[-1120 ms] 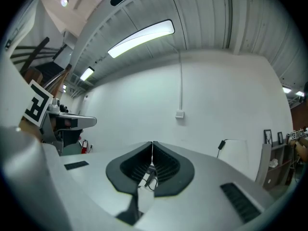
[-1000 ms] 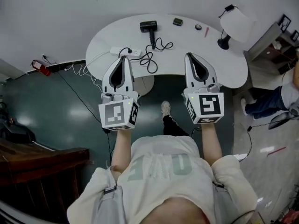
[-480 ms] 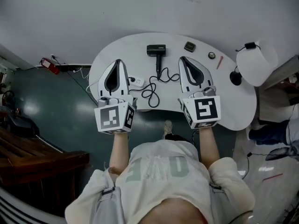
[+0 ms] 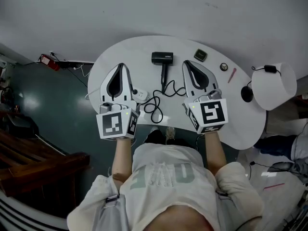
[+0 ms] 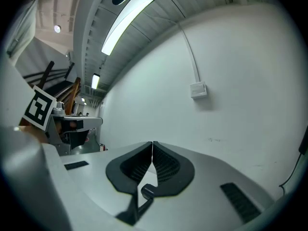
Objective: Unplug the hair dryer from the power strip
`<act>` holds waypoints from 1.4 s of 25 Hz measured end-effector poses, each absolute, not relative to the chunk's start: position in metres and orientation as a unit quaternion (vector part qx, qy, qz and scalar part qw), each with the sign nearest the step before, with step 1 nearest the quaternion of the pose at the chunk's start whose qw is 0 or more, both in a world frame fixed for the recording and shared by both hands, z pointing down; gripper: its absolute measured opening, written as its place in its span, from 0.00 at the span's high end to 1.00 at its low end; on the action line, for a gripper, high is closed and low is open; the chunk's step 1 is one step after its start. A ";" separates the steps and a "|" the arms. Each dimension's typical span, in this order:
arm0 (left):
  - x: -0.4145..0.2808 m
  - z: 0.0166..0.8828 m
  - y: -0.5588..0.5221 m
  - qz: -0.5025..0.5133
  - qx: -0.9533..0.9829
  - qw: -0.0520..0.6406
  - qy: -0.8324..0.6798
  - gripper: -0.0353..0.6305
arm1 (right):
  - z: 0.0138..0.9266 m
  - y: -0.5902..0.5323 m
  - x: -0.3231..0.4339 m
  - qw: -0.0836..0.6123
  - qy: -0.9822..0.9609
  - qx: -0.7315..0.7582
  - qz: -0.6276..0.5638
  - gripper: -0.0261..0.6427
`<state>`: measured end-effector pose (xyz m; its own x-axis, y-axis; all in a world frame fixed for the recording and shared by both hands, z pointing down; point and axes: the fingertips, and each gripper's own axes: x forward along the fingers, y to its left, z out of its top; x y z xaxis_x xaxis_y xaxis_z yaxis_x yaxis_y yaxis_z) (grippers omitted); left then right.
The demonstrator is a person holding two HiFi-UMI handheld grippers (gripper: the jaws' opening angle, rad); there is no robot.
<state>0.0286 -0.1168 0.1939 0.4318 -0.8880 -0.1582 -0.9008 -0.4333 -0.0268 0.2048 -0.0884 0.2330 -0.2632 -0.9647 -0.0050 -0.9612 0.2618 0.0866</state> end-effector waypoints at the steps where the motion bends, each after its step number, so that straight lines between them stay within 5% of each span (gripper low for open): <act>1: 0.027 0.195 -0.125 0.061 -0.844 0.054 0.529 0.93 | 0.233 -0.094 0.203 0.025 -0.794 0.607 -0.033 0.93; 23: 0.005 0.188 -0.208 0.065 -0.872 0.067 0.481 0.93 | 0.231 -0.163 0.167 0.034 -0.807 0.588 -0.038 0.93; 35: -0.049 0.247 -0.208 -0.097 -0.911 0.124 0.381 0.93 | 0.264 -0.173 0.082 0.078 -0.858 0.507 -0.010 0.93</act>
<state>-0.0489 -0.2076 0.2474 0.6907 -0.7185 0.0817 -0.6703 -0.6786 -0.3005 0.0823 -0.1726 0.2643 -0.4733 -0.8722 0.1234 -0.8689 0.4853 0.0971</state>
